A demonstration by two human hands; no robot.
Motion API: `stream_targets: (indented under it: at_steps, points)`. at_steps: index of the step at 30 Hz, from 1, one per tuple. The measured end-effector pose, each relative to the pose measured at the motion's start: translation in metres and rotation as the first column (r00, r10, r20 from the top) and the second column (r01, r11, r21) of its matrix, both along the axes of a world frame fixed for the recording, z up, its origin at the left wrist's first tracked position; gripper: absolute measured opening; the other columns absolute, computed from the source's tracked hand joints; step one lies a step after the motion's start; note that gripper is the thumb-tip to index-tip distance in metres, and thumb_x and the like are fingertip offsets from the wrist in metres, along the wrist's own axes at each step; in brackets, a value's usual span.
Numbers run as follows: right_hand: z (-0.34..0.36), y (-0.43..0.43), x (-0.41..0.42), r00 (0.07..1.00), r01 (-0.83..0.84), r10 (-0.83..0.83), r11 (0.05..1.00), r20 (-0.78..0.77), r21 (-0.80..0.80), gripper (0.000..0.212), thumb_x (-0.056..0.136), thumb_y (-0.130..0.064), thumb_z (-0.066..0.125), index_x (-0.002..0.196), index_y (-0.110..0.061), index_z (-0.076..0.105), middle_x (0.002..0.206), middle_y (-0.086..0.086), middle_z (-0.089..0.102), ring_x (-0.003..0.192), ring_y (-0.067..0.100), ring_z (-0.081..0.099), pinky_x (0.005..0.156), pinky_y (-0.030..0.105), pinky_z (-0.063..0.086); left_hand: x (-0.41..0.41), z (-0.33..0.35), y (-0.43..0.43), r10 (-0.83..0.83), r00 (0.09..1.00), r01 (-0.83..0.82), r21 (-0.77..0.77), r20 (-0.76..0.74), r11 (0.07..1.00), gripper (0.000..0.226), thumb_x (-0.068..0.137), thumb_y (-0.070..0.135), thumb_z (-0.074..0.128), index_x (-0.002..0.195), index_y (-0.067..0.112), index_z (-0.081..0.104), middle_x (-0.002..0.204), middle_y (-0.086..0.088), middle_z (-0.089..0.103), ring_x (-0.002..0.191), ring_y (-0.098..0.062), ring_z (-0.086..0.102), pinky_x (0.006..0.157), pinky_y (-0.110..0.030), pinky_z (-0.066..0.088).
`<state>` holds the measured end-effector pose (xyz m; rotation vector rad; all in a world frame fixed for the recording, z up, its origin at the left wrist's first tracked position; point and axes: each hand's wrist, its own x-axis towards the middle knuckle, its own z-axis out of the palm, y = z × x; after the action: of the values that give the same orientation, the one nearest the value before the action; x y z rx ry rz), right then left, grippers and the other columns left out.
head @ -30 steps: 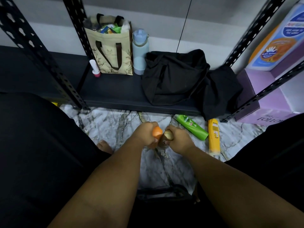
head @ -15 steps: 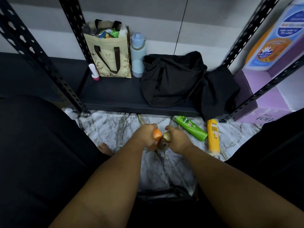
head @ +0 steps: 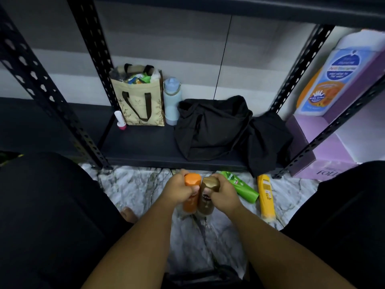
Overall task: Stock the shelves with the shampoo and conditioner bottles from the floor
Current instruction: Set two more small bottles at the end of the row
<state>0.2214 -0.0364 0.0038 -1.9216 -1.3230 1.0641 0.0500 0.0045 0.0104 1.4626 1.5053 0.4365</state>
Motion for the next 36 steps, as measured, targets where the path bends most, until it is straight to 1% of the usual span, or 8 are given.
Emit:
stream_targets:
  at_steps: [4, 8, 12, 15, 24, 28, 32, 36]
  points:
    - [0.021, 0.010, -0.001, 0.963, 0.133, -0.109, 0.987, -0.245, 0.086, 0.035, 0.086, -0.009, 0.076, 0.109, -0.030, 0.059, 0.105, -0.002, 0.069, 0.095, 0.012, 0.065, 0.082, 0.026, 0.052, 0.001, 0.019, 0.014, 0.153, 0.971, -0.158, 0.015, 0.184, 0.987, 0.034, 0.087, 0.023, 0.078, 0.113, 0.028, 0.056, 0.110, 0.003, 0.065, 0.099, -0.012, 0.061, 0.072, -0.027, 0.046]
    - [0.044, 0.015, -0.007, 0.853, 0.298, -0.206, 0.947, -0.480, 0.123, 0.027, 0.094, -0.015, 0.071, 0.117, -0.027, 0.061, 0.106, -0.002, 0.073, 0.100, 0.016, 0.070, 0.085, 0.029, 0.058, 0.005, 0.049, 0.025, 0.189, 0.929, -0.216, 0.052, 0.318, 0.975, 0.033, 0.086, 0.032, 0.078, 0.114, 0.037, 0.060, 0.109, 0.009, 0.068, 0.100, -0.012, 0.065, 0.084, -0.036, 0.055]
    - [0.076, 0.029, -0.013, 0.805, 0.359, -0.202, 0.914, -0.558, 0.187, 0.020, 0.096, -0.030, 0.069, 0.115, -0.037, 0.065, 0.105, -0.003, 0.075, 0.099, 0.017, 0.073, 0.091, 0.046, 0.059, 0.010, 0.093, 0.031, 0.196, 0.858, -0.278, 0.108, 0.474, 0.955, 0.032, 0.084, 0.034, 0.082, 0.111, 0.036, 0.065, 0.102, 0.009, 0.074, 0.093, -0.011, 0.072, 0.081, -0.036, 0.060]
    - [0.114, 0.038, -0.016, 0.779, 0.396, -0.162, 0.876, -0.606, 0.275, 0.019, 0.098, -0.029, 0.066, 0.116, -0.035, 0.066, 0.101, -0.003, 0.076, 0.096, 0.018, 0.074, 0.082, 0.039, 0.061, 0.013, 0.130, 0.031, 0.160, 0.796, -0.286, 0.129, 0.584, 0.950, 0.029, 0.086, 0.030, 0.080, 0.113, 0.029, 0.068, 0.100, 0.004, 0.077, 0.088, -0.013, 0.075, 0.075, -0.033, 0.062]
    - [0.261, 0.071, -0.001, 0.875, 0.325, 0.018, 0.719, -0.484, 0.614, 0.033, 0.091, -0.057, 0.064, 0.121, -0.041, 0.063, 0.110, -0.007, 0.074, 0.102, 0.014, 0.072, 0.090, 0.047, 0.059, 0.021, 0.273, 0.058, -0.055, 0.766, -0.271, 0.399, 0.640, 0.876, 0.044, 0.086, 0.051, 0.074, 0.125, 0.033, 0.063, 0.109, 0.008, 0.076, 0.098, -0.013, 0.075, 0.082, -0.041, 0.063]
    - [0.351, 0.085, 0.008, 0.904, 0.296, 0.075, 0.602, -0.421, 0.741, 0.034, 0.089, -0.061, 0.064, 0.118, -0.045, 0.062, 0.112, -0.011, 0.072, 0.105, 0.011, 0.070, 0.090, 0.046, 0.059, 0.025, 0.358, 0.071, -0.175, 0.728, -0.318, 0.553, 0.663, 0.770, 0.035, 0.086, 0.045, 0.074, 0.117, 0.033, 0.065, 0.105, 0.010, 0.075, 0.096, -0.010, 0.074, 0.075, -0.030, 0.061]
    - [0.439, 0.096, 0.017, 0.893, 0.283, 0.155, 0.536, -0.422, 0.796, 0.026, 0.091, -0.054, 0.063, 0.112, -0.039, 0.066, 0.105, -0.009, 0.075, 0.097, 0.011, 0.074, 0.084, 0.043, 0.062, 0.035, 0.433, 0.083, -0.277, 0.663, -0.343, 0.612, 0.695, 0.713, 0.033, 0.087, 0.044, 0.075, 0.115, 0.028, 0.067, 0.107, 0.002, 0.076, 0.099, -0.019, 0.075, 0.084, -0.045, 0.062]
    - [0.498, 0.111, 0.027, 0.906, 0.232, 0.200, 0.505, -0.374, 0.832, 0.034, 0.092, -0.055, 0.063, 0.119, -0.035, 0.063, 0.111, -0.003, 0.075, 0.099, 0.015, 0.074, 0.081, 0.044, 0.063, 0.050, 0.487, 0.101, -0.328, 0.642, -0.363, 0.651, 0.693, 0.666, 0.037, 0.089, 0.049, 0.071, 0.121, 0.031, 0.063, 0.108, 0.003, 0.076, 0.098, -0.018, 0.075, 0.083, -0.046, 0.062]
